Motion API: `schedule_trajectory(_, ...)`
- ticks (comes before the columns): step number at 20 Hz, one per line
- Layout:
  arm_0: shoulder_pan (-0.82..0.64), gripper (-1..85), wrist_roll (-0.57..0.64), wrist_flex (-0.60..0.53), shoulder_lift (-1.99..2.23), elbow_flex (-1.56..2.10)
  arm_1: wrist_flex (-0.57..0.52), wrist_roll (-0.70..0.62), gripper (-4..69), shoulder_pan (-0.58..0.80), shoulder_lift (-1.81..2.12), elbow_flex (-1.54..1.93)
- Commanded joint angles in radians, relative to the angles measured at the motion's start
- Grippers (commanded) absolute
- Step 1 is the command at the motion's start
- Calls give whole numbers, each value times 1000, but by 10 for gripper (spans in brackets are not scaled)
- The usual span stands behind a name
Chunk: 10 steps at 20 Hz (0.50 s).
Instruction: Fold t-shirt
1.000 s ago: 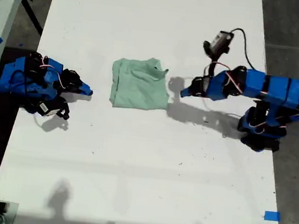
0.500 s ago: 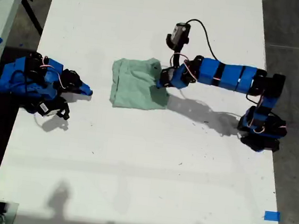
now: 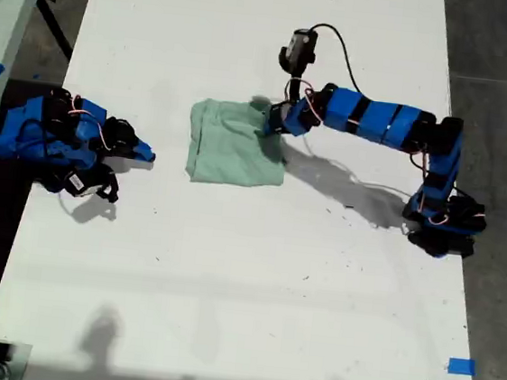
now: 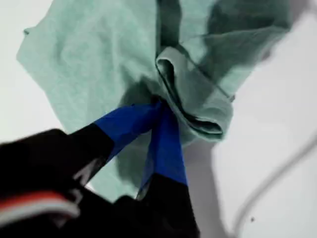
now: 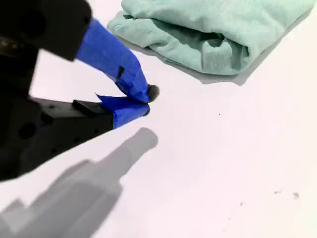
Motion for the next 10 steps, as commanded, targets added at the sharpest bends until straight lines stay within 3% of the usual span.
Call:
schedule_trajectory(1, -20, 0, -2, 6, 3, -6, -14, -78, -10, 107, -69, -218)
schedule_trajectory(5, -29, 0, -2, 8, 3, -6, -32, -129, -10, 252, -175, -341)
schedule_trajectory(7, -29, 5, -8, 9, 3, -6, 11, -133, -10, 273, -141, -347)
schedule_trajectory(10, 26, 148, -9, 9, 3, -6, 78, -127, -10, 252, 28, -239)
